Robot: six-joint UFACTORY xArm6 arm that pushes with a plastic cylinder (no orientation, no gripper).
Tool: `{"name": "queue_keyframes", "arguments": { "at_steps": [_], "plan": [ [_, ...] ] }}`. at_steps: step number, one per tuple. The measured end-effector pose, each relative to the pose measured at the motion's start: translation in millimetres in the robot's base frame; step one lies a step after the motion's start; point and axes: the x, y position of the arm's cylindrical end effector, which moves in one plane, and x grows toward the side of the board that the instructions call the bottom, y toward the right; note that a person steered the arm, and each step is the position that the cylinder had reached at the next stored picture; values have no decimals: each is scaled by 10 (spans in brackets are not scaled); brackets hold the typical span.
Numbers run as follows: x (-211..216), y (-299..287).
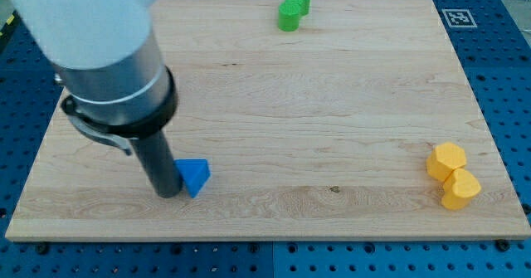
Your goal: Move the blue triangle towards bottom center
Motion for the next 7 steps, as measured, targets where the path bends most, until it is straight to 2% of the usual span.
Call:
{"name": "queue_keyframes", "arguments": {
  "at_steps": [2, 4, 5, 6, 7],
  "plan": [
    [-56, 588],
    [-196, 314],
    [-495, 278],
    [-753, 562],
    [-672, 764]
  ]
}}
